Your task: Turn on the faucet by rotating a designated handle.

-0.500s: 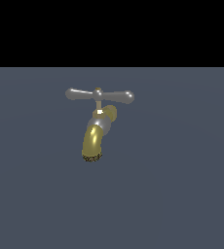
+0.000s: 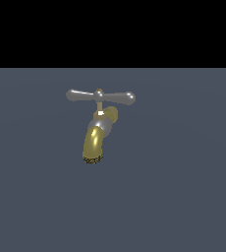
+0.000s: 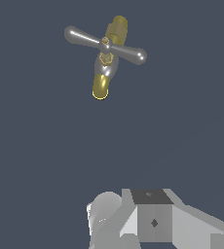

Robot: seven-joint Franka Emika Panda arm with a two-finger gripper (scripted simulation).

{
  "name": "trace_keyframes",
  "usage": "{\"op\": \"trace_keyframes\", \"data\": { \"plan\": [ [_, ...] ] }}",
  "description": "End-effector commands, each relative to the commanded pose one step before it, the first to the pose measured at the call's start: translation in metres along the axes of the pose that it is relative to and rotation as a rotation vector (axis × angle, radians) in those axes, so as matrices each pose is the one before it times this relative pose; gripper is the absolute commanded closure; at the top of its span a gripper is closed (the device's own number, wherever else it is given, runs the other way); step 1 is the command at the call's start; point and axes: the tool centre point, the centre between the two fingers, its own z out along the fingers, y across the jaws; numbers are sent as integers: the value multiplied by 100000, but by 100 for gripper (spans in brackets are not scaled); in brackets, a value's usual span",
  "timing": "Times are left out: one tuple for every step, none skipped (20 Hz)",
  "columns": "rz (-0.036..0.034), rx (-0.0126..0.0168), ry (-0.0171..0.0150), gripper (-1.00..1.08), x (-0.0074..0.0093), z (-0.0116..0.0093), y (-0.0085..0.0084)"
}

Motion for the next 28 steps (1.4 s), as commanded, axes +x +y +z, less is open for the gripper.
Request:
{"op": "trace_keyframes", "data": {
  "plan": [
    [-2449,45,-39,108,225,565,308],
    [-1262,22,-4,108,116,284,158],
    [-1383,24,-4,108,128,312,174],
    [-1505,26,-5,108,139,339,189],
    [-1628,28,-5,108,151,367,205],
    [-1751,30,-5,108,163,395,221],
    [-1873,32,-6,108,175,423,237],
    [-1999,33,-6,108,187,451,252],
    [-2121,35,-6,108,199,479,269],
    [-2247,37,-6,108,211,507,285],
    [-2366,38,-7,108,223,534,300],
    [-2408,38,-7,108,228,544,306],
    [-2412,38,-7,108,229,545,307],
    [-2415,37,-7,108,230,546,309],
    [-2418,37,-7,108,231,546,310],
    [-2420,36,-8,108,232,547,311],
    [-2422,36,-8,108,233,548,312],
    [-2424,35,-8,108,234,548,313],
    [-2425,34,-8,108,235,549,314],
    [-2425,34,-9,108,235,549,315],
    [-2426,33,-9,108,236,549,316],
    [-2425,32,-10,108,237,549,316],
    [-2423,32,-10,108,238,549,317],
    [-2421,31,-10,108,238,548,317],
    [-2418,30,-11,108,239,548,317],
    [-2413,30,-11,108,239,547,317],
    [-2408,29,-12,108,240,545,317],
    [-2402,29,-12,108,240,544,317]
  ]
}}
